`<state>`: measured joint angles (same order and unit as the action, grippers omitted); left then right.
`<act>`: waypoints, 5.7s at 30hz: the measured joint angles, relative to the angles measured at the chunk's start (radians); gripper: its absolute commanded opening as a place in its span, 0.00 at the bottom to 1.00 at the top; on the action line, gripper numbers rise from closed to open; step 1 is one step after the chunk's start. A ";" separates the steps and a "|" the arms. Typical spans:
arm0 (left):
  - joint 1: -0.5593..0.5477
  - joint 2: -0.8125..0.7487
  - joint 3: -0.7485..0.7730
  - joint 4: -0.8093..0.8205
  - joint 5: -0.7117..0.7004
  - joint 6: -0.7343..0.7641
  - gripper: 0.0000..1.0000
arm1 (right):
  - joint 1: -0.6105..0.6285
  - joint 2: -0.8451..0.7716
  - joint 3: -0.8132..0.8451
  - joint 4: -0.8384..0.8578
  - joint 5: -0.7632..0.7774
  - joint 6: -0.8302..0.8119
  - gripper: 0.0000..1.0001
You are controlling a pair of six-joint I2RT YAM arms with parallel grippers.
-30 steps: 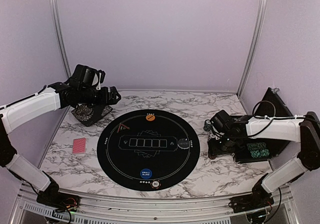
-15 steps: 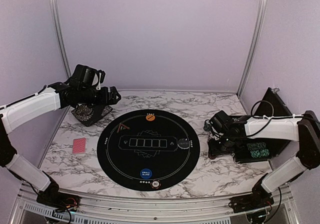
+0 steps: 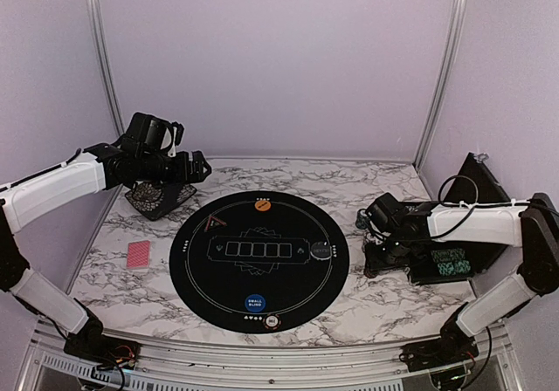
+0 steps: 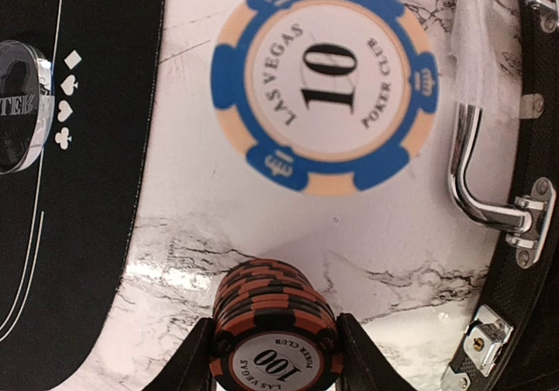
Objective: Distribute texas hold em gaming equipment
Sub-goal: Pick up the pile of poker chips from the pile of poker chips, then place the poker chips pile in the big blind area.
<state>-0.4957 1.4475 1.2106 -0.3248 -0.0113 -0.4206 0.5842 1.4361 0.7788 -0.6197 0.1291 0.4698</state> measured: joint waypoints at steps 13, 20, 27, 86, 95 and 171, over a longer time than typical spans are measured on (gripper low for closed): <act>0.000 0.000 0.000 0.000 0.000 0.000 0.99 | 0.010 0.000 0.006 -0.008 0.000 0.000 0.36; 0.000 0.000 0.000 0.000 0.000 0.000 0.99 | 0.021 0.000 0.010 -0.013 0.000 0.002 0.36; 0.000 0.000 0.000 0.000 0.000 0.000 0.99 | 0.026 0.002 0.023 -0.026 0.000 0.003 0.36; 0.006 0.000 -0.036 0.003 0.075 -0.002 0.99 | 0.125 0.420 0.679 -0.239 0.052 -0.124 0.35; 0.006 -0.001 -0.042 0.003 0.091 -0.002 0.99 | 0.117 0.680 0.975 -0.221 0.059 -0.207 0.34; 0.022 0.000 -0.051 0.005 0.117 0.002 0.99 | 0.054 1.231 1.632 -0.085 -0.058 -0.370 0.47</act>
<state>-0.4740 1.4471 1.1595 -0.3202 0.1059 -0.4183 0.6380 2.6667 2.4107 -0.7044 0.0715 0.0994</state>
